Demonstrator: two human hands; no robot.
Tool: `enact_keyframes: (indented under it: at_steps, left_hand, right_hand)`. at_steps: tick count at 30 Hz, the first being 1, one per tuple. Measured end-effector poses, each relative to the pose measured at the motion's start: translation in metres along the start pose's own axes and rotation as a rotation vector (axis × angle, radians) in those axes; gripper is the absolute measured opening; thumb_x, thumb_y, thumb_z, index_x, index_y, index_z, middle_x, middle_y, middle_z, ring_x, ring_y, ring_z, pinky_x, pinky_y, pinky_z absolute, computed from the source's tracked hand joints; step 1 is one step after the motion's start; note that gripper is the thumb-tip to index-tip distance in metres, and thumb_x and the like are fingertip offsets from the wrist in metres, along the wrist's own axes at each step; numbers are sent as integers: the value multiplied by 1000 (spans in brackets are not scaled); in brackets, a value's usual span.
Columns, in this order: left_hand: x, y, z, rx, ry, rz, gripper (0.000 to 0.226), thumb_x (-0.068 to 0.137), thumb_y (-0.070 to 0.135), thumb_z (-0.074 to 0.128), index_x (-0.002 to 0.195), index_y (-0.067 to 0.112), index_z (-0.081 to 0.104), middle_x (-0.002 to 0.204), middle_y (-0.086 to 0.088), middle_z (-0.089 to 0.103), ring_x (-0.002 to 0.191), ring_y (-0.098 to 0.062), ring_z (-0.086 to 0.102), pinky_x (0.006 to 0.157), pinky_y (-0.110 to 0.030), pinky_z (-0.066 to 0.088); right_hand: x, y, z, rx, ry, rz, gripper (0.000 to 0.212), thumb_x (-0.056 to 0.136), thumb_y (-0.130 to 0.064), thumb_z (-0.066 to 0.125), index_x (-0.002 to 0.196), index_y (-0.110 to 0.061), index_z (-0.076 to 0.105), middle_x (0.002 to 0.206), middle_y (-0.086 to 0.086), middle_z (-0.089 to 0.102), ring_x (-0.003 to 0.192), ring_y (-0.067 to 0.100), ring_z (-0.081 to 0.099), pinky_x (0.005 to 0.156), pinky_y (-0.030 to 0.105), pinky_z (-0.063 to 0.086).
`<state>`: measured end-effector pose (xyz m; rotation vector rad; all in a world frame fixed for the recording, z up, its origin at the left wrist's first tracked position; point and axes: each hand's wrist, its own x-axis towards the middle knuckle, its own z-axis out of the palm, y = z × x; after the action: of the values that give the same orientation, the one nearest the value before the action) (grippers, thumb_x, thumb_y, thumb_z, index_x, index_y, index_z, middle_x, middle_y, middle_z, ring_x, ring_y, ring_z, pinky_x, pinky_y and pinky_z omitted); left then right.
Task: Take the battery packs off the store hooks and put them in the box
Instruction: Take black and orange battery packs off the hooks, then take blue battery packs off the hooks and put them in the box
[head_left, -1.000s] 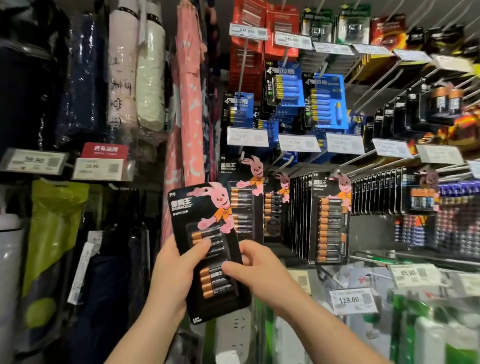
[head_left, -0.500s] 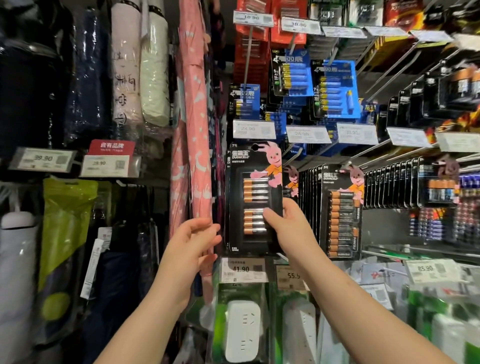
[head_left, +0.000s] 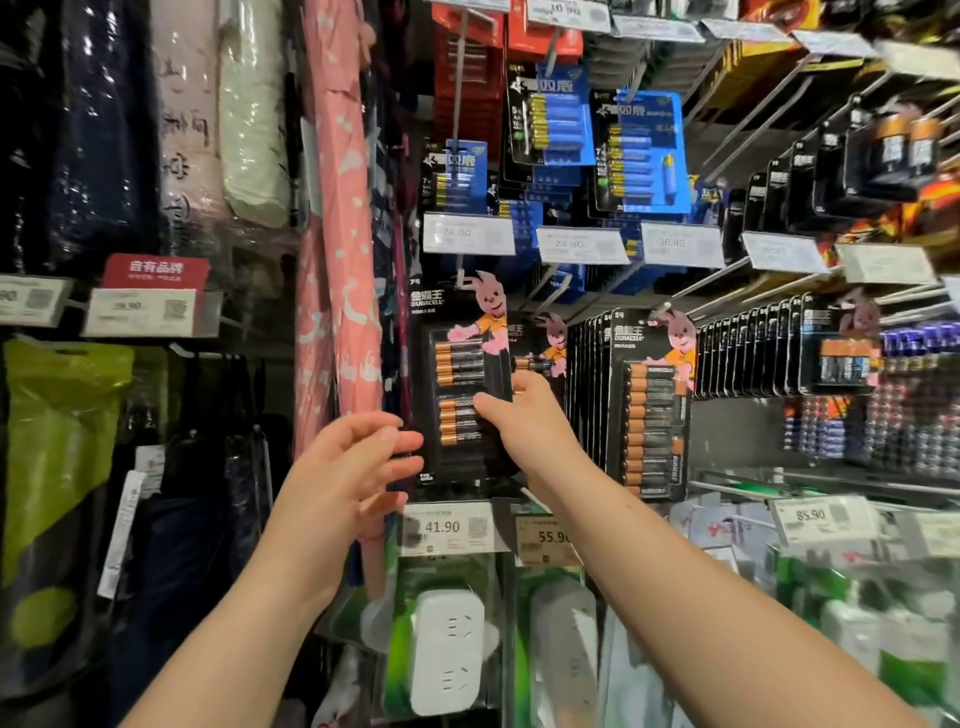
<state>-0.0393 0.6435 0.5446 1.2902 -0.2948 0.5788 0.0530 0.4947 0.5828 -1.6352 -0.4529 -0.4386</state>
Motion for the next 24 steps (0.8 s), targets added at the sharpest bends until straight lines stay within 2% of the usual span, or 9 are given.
enact_keyframes:
  at_steps: [2,4,6,8,11,17,19,22,24]
  left_hand:
    - [-2,1,6,5,-32,1,10,96,15,54,98,17,63,79,2,75,71,-12,70,65,-30,47]
    - [-6,-1,13,11,-69,2,11,96,16,53,99,15,64,77,1,74,67,-12,69,64,-31,47]
    - [-10,-5,22,16,-103,0,12,96,17,53,100,14,63,75,1,73,65,-12,67,63,-31,47]
    - [-15,-13,34,23,-135,-20,12,96,17,52,100,14,63,73,2,72,64,-12,66,64,-32,47]
    - [-25,-32,59,39,-201,-62,10,96,16,52,97,15,62,72,3,71,63,-11,65,64,-32,46]
    - [-55,-90,130,6,-323,-183,12,96,15,52,87,20,59,67,5,70,59,-8,64,58,-24,45]
    - [-74,-114,163,-21,-364,-251,15,97,12,51,85,19,58,65,5,69,57,-7,63,54,-21,45]
    - [-106,-153,213,-55,-432,-361,16,97,9,50,86,17,57,64,5,69,54,-6,62,49,-15,44]
    - [-129,-184,246,-60,-461,-442,15,97,9,49,87,17,57,62,5,69,54,-5,61,48,-14,43]
  right_hand:
    - [-4,-1,-7,-17,3,-6,35,89,-23,61,122,-19,48,100,5,68,89,21,69,81,46,58]
    - [-10,-2,-19,-34,10,-12,37,92,-23,59,125,-17,44,98,6,65,84,14,66,78,37,56]
    - [-20,0,-33,-38,22,-29,42,92,-24,59,130,-18,41,101,-2,61,87,7,60,82,31,52]
    - [-35,6,-50,-20,59,-46,44,91,-24,60,131,-19,42,104,-9,57,92,6,58,89,33,51]
    - [-61,26,-80,0,125,-29,34,89,-18,62,120,-24,48,103,-7,58,94,9,59,91,37,52]
    - [-122,82,-154,112,199,128,26,89,-7,62,100,-29,55,97,-4,59,87,16,61,84,36,52]
    - [-146,104,-185,121,218,172,25,87,-8,64,98,-29,54,93,-3,60,83,15,62,76,30,52]
    - [-181,132,-235,108,243,259,22,91,-2,60,100,-21,53,74,-9,61,69,7,61,64,19,50]
    - [-204,150,-276,79,267,340,21,92,2,55,102,-16,51,64,-9,60,62,6,59,59,16,48]
